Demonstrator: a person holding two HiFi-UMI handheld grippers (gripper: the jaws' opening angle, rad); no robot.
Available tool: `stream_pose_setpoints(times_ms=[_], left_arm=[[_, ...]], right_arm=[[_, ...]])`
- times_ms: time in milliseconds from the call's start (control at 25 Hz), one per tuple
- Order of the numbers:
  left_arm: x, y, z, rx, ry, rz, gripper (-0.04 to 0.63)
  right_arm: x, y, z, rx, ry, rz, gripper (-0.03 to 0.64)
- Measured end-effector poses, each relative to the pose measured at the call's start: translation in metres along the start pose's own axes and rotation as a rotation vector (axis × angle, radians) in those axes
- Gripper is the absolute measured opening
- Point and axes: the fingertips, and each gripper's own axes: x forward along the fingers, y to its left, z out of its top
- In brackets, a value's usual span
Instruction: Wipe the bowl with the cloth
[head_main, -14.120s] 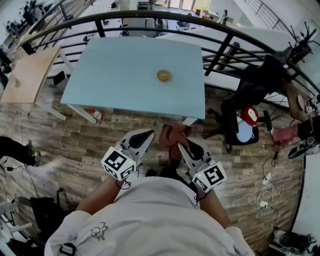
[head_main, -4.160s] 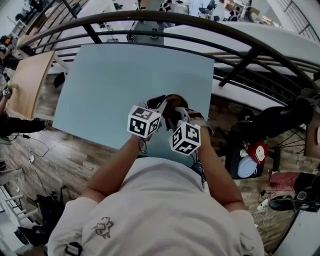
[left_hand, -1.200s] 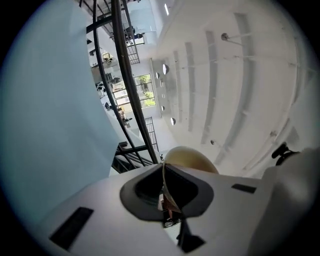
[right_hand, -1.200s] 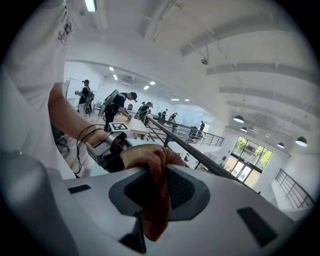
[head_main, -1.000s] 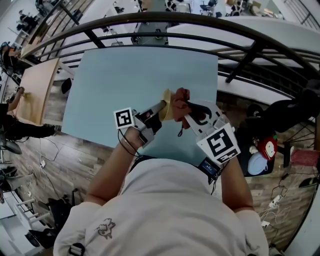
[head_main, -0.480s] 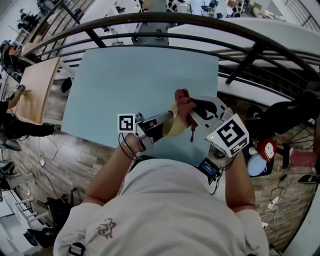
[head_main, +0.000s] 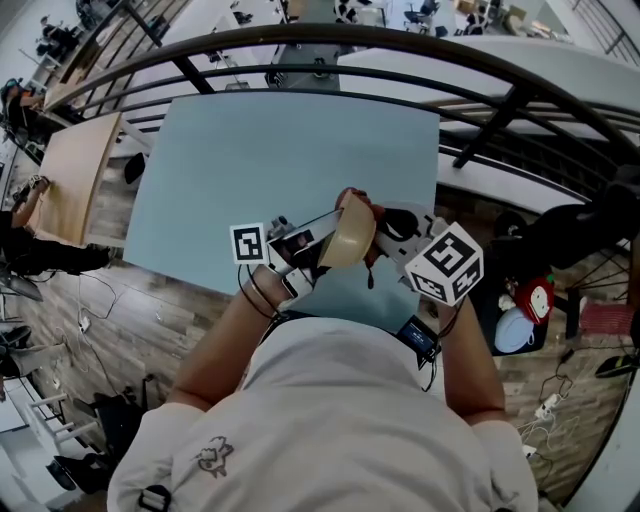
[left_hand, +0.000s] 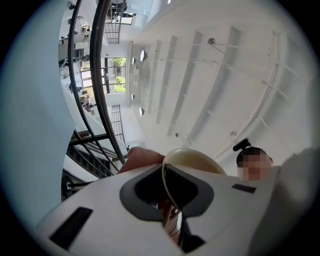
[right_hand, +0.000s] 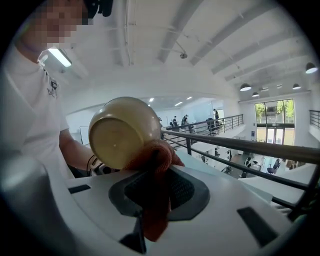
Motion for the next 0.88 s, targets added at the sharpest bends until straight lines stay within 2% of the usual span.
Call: stream_pose_setpoints(times_ms=[280, 520, 600, 880], left_arm=[[-0.004, 0.013, 0.035, 0.121, -0.136, 0.147, 0.025], [-0.021, 0.040, 0.052, 0.143, -0.248, 0.315, 0.025], [-0.026, 0.047, 0.053, 0.146, -0.253, 0.353, 0.025], [-0.035, 0.058, 0.050, 0.147, -0.241, 0.397, 0.025]], right_arm=[[0.015, 0.026, -0.012, 0.034, 0.013, 0.060, 0.074], [0.018, 0.046, -0.016, 0.102, -0.021, 0.105, 0.074], [0.018, 0.053, -0.012, 0.103, -0.032, 0.117, 0.074], [-0.003, 0.054, 0.011, 0.054, -0.068, 0.116, 0.074]])
